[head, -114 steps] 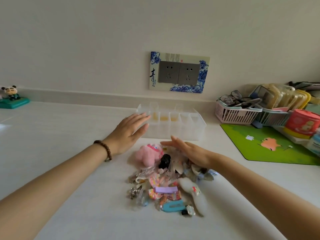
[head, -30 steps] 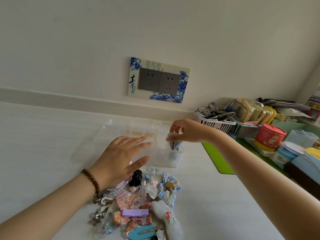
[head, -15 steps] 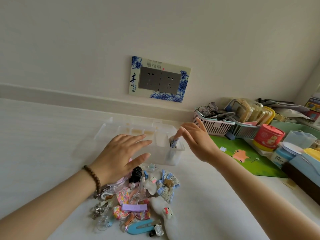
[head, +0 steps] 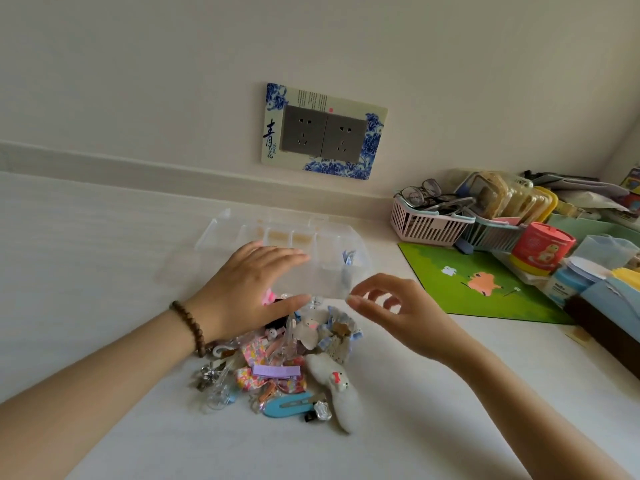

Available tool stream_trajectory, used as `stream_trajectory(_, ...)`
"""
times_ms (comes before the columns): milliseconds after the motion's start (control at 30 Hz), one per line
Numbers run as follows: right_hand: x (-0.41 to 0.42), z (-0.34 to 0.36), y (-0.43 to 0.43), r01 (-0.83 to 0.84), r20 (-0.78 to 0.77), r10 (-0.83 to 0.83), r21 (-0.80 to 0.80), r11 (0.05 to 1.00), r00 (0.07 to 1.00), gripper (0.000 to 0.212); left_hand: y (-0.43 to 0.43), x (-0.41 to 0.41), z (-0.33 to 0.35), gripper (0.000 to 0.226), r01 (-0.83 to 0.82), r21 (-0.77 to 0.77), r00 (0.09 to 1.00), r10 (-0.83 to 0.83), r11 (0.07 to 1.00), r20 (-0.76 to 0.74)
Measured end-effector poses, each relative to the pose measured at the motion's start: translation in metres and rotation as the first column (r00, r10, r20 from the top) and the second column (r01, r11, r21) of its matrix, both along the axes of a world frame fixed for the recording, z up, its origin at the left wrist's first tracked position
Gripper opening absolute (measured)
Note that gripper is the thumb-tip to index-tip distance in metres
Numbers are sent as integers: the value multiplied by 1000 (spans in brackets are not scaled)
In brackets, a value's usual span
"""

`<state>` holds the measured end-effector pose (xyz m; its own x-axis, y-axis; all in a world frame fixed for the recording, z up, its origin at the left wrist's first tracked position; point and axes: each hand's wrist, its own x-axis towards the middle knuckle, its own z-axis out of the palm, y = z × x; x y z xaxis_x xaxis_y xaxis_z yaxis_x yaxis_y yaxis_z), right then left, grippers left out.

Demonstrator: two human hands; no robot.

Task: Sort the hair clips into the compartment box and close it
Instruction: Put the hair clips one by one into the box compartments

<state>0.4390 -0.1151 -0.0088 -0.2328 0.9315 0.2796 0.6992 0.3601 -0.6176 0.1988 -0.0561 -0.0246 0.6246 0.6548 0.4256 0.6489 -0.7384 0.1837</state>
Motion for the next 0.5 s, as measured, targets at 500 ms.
stream_trajectory(500,-11,-37,-10,113,-200,-144,-160,981,969,43,0,0,-6,70,-21,39,1000,21,999,-15)
